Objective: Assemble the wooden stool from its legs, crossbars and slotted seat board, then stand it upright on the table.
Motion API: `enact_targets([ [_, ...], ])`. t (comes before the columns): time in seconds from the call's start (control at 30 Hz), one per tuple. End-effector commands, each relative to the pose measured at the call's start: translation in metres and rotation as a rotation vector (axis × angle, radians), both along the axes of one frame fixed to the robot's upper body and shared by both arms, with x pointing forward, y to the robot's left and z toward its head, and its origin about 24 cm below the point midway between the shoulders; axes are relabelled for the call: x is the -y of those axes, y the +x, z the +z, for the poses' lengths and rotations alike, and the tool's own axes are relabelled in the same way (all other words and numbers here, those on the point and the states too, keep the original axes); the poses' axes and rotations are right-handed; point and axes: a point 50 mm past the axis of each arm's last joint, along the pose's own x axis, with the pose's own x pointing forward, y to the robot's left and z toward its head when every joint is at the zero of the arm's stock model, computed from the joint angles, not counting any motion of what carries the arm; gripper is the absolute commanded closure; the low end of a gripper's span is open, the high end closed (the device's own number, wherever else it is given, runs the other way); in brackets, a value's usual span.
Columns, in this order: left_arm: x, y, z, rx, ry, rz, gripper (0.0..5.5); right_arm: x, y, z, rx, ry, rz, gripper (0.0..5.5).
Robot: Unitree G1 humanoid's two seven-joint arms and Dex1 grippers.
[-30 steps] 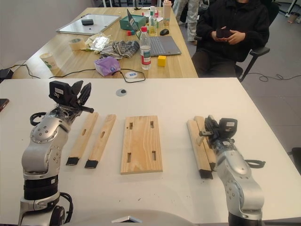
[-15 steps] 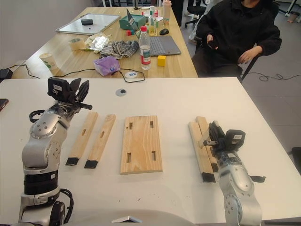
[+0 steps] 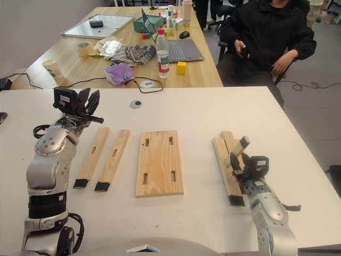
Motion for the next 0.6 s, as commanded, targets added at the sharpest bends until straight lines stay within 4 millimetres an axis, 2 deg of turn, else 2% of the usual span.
enact_targets([
  [0.03,0.001,0.002,0.001,0.015,-0.003,0.016,4.25,0.006,0.001,0.016,0.037,-0.074,0.117,3.70],
  [0.17,-0.003,-0.002,-0.002,0.016,-0.007,0.047,4.25,-0.006,-0.001,0.036,0.095,-0.135,0.324,3.70],
  [0.27,-0.002,-0.003,-0.005,0.014,-0.013,0.054,4.25,-0.012,0.006,0.058,0.175,-0.152,0.388,3.70],
  [0.4,0.000,-0.003,-0.007,0.016,-0.025,0.056,4.25,-0.023,0.029,0.102,0.339,-0.158,0.428,3.70],
  [0.53,0.002,-0.002,-0.007,0.022,-0.028,0.054,4.25,-0.026,0.053,0.132,0.444,-0.172,0.417,3.70],
  [0.6,0.002,0.000,-0.006,0.025,-0.029,0.054,4.25,-0.027,0.078,0.154,0.490,-0.087,0.370,3.89],
])
